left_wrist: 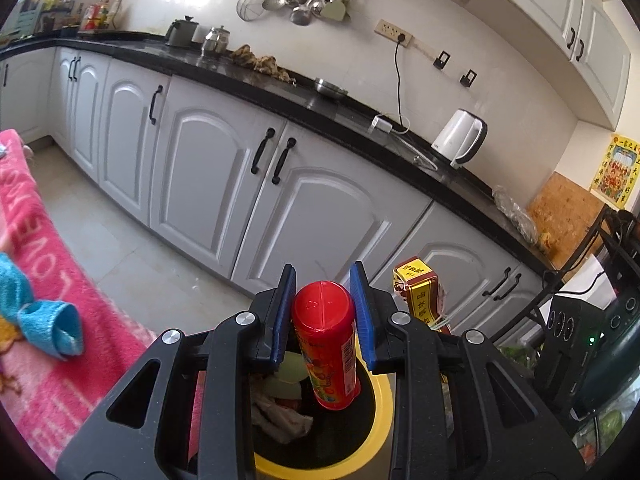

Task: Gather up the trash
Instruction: 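Carry both items over the yellow bin and open both tools to drop them, then move both tools back over the remaining wrappers on the table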

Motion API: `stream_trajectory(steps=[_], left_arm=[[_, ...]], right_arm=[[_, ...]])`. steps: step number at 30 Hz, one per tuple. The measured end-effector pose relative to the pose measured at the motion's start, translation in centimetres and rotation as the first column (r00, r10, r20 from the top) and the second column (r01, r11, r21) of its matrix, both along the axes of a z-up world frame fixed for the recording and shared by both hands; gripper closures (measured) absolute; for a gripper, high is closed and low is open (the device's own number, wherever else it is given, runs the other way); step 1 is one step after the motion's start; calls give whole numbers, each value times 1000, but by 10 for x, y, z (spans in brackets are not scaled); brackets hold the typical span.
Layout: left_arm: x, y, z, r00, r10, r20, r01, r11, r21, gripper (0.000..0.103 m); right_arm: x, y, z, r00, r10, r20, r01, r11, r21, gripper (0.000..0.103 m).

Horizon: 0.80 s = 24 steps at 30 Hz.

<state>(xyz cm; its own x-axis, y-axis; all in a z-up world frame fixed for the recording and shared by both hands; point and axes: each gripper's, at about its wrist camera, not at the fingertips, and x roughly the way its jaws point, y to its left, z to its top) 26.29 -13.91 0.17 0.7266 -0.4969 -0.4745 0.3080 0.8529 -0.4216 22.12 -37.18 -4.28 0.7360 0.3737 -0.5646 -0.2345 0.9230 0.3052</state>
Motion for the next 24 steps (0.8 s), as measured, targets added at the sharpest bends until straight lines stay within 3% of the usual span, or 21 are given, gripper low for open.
stream_trajectory(steps=[2, 3, 4, 5, 6, 8, 12, 15, 24], left_arm=[[5, -1, -7, 1000, -9, -15, 9, 1000, -1, 81], [8, -1, -11, 1000, -5, -26, 5, 1000, -5, 81], [10, -1, -12, 999, -4, -33, 4, 1000, -9, 81], [12, -1, -15, 999, -6, -46, 5, 1000, -13, 79], [13, -1, -17, 999, -1, -51, 1, 1000, -8, 76], [14, 2, -22, 998, 2, -63, -2, 1000, -2, 59], [12, 10, -30, 996, 16, -90, -16, 1000, -3, 58], [9, 17, -32, 995, 32, -99, -32, 999, 3, 52], [-9, 49, -23, 991, 102, -89, -102, 995, 13, 20]], right_arm=[[4, 2, -4, 1000, 2, -14, -2, 1000, 1, 70], [6, 2, -8, 1000, -3, -28, 3, 1000, -4, 64], [9, 2, -9, 999, -21, -33, 20, 1000, -9, 52], [9, 1, -10, 999, -29, -35, 29, 1000, -8, 50], [10, 1, -13, 999, -32, -42, 32, 999, -5, 49], [10, -2, -15, 998, -42, -46, 42, 999, -8, 46], [9, -3, -15, 998, -57, -42, 57, 998, -8, 42], [6, -1, -11, 998, -60, -27, 59, 998, -17, 39], [-5, 15, 2, 999, -45, 25, 46, 998, -40, 25]])
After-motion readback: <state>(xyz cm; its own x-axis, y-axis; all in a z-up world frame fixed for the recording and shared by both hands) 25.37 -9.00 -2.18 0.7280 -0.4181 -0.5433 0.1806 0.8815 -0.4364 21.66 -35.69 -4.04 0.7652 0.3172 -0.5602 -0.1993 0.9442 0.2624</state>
